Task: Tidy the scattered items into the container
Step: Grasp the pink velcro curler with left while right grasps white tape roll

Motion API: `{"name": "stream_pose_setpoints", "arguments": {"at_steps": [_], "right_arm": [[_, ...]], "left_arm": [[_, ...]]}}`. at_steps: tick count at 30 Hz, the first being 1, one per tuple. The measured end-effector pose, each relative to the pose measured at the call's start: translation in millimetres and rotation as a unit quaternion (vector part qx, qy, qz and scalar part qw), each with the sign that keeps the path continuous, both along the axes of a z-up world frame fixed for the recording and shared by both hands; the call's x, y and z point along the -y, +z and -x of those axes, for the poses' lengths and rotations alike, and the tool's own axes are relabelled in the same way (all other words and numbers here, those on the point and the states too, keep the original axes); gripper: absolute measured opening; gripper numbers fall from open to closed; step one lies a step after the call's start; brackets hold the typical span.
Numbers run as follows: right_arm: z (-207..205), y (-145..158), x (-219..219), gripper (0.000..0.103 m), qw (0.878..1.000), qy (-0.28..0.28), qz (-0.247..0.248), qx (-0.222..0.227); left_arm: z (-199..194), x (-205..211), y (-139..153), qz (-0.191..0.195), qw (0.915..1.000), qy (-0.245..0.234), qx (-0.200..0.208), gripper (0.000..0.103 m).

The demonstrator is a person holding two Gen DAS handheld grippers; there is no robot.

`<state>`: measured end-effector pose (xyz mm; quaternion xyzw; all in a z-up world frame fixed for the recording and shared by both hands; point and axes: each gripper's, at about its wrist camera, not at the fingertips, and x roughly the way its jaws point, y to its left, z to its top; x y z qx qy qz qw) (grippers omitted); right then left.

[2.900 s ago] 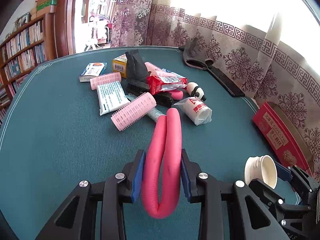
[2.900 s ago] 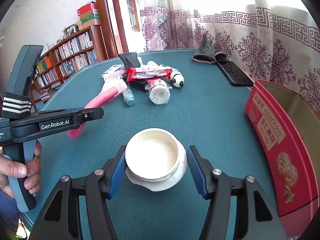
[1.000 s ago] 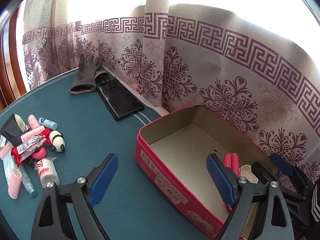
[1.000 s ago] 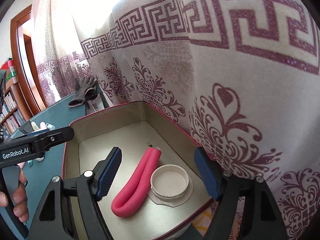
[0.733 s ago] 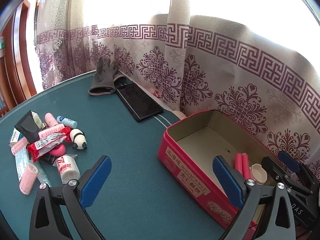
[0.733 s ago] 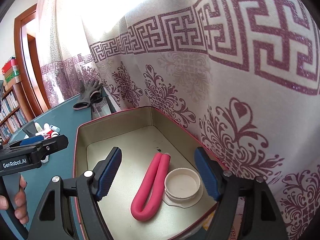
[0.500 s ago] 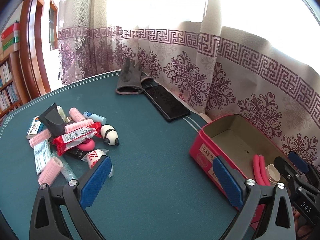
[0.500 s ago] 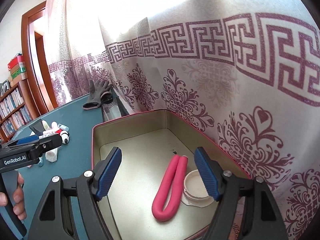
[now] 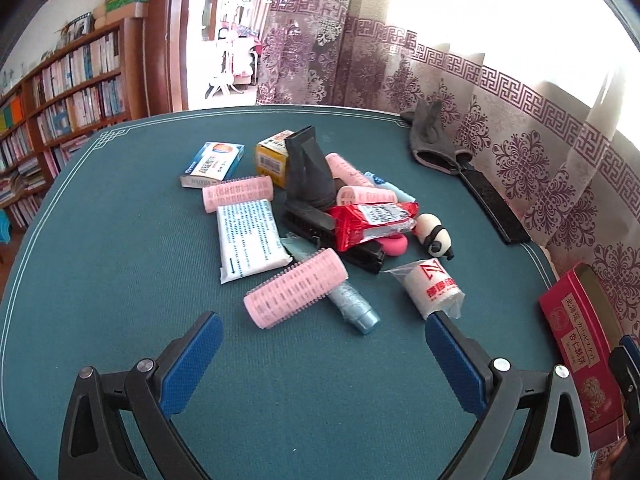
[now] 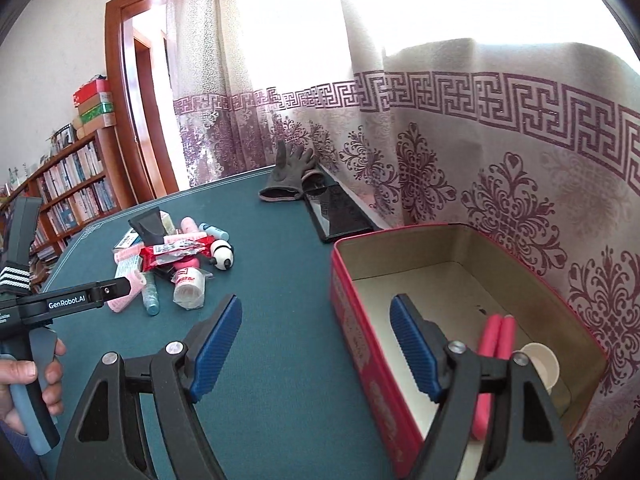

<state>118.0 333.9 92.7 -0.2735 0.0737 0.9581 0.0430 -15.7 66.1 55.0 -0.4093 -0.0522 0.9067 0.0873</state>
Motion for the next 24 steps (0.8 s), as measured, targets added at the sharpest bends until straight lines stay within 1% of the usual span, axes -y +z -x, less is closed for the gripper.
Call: {"name": "stream_pose_setpoints", "arguments": {"at_steps": [3, 6, 11, 15, 17, 24], "right_arm": [[8, -7, 20, 0.080, 1.000, 0.027, -0.001, 0.011], [14, -12, 37, 0.080, 0.999, 0.050, -0.002, 0.021], [23, -19, 51, 0.080, 0.997, 0.071, 0.003, 0.034], [32, -26, 56, 0.080, 0.995, 0.082, 0.013, 0.047], [38, -30, 60, 0.080, 0.995, 0.090, 0.014, 0.051], [54, -39, 66, 0.080, 0.992, 0.110, 0.024, 0.063]], "left_arm": [[9, 20, -8, -0.014, 0.9994, 0.026, 0.016, 0.102], [16, 27, -14, -0.026, 0.9984, 0.039, 0.030, 0.102], [27, 24, -21, -0.044, 0.9967, 0.048, 0.049, 0.102], [34, 18, -26, -0.041, 0.9951, 0.069, 0.057, 0.102], [38, 19, -28, -0.047, 0.9934, 0.085, 0.061, 0.102], [55, 25, -37, -0.093, 0.9838, 0.125, 0.090, 0.102]]}}
